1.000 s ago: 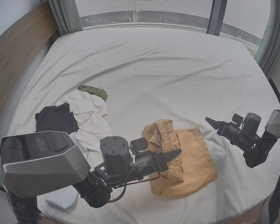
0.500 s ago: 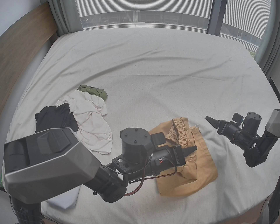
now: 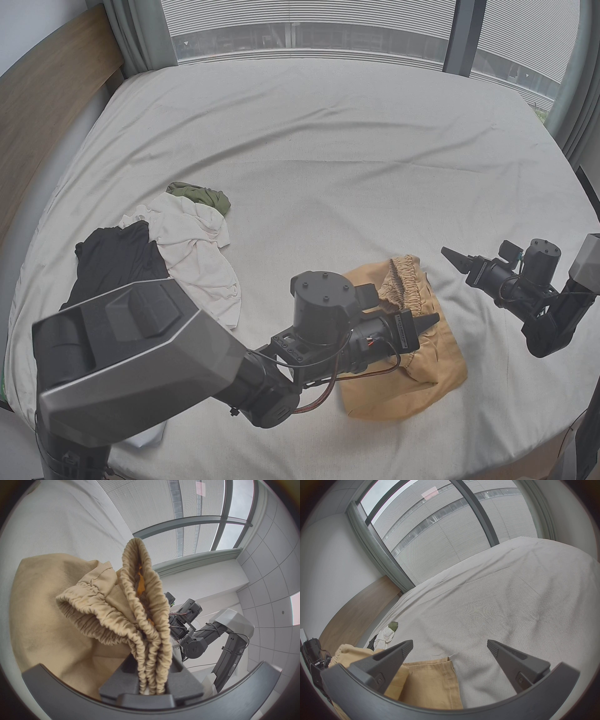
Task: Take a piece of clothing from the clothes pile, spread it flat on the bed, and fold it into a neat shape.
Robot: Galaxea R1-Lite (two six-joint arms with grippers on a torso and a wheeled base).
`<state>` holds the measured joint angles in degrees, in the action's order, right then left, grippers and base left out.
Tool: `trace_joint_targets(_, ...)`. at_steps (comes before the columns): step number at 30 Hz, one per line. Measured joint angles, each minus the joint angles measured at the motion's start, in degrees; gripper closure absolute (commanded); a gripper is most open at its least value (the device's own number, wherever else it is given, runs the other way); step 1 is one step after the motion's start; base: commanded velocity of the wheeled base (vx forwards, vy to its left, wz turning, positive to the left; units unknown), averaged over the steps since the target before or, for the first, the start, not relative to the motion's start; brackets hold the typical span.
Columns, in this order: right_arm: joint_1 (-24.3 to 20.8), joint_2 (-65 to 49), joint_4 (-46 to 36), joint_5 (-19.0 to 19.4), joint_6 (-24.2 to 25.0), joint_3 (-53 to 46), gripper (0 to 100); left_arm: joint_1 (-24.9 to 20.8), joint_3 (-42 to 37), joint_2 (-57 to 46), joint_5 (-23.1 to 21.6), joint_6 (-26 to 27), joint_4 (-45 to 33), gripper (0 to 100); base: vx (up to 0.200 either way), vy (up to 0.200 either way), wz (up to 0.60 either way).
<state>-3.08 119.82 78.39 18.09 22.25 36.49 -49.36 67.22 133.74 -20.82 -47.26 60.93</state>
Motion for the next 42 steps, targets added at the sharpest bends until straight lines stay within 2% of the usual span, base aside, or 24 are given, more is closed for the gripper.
trace_joint_targets(16,0.0,0.0,0.8,0.1,-0.1,-0.1,0,-0.4,1.4,2.4,0.4,0.4,0.0,100,0.0,0.0,0.0)
trace_joint_targets(17,0.0,0.0,0.9,0.1,0.0,-0.1,0,-0.4,1.4,2.5,0.4,0.4,0.0,0,0.0,0.0,0.0)
trace_joint_targets(33,0.2,0.0,0.7,0.1,-0.1,-0.2,0,-0.8,1.0,3.0,0.5,1.2,-0.1,0,0.0,0.0,0.0)
trace_joint_targets(42,0.3,-0.1,0.5,0.1,-0.1,-0.4,0,-0.4,0.6,2.4,2.7,3.1,0.0,0,0.0,0.0,0.0)
